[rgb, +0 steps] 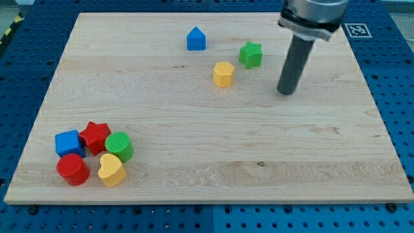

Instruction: Push the yellow hexagon vertically below the blue triangle

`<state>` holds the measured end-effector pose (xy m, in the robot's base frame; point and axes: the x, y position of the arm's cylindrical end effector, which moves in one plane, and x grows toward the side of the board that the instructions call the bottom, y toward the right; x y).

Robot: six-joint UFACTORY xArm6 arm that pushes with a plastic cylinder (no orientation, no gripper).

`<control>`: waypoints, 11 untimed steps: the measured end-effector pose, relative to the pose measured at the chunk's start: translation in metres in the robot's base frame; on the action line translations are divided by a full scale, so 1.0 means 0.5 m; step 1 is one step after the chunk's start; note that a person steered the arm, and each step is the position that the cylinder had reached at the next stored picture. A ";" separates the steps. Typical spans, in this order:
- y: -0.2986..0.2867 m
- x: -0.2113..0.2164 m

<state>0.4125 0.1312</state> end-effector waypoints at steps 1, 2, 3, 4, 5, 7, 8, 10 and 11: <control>-0.051 -0.024; -0.058 -0.039; -0.075 -0.086; -0.139 -0.091; -0.157 -0.090; -0.197 -0.064; -0.240 -0.053; -0.286 0.021; -0.322 0.043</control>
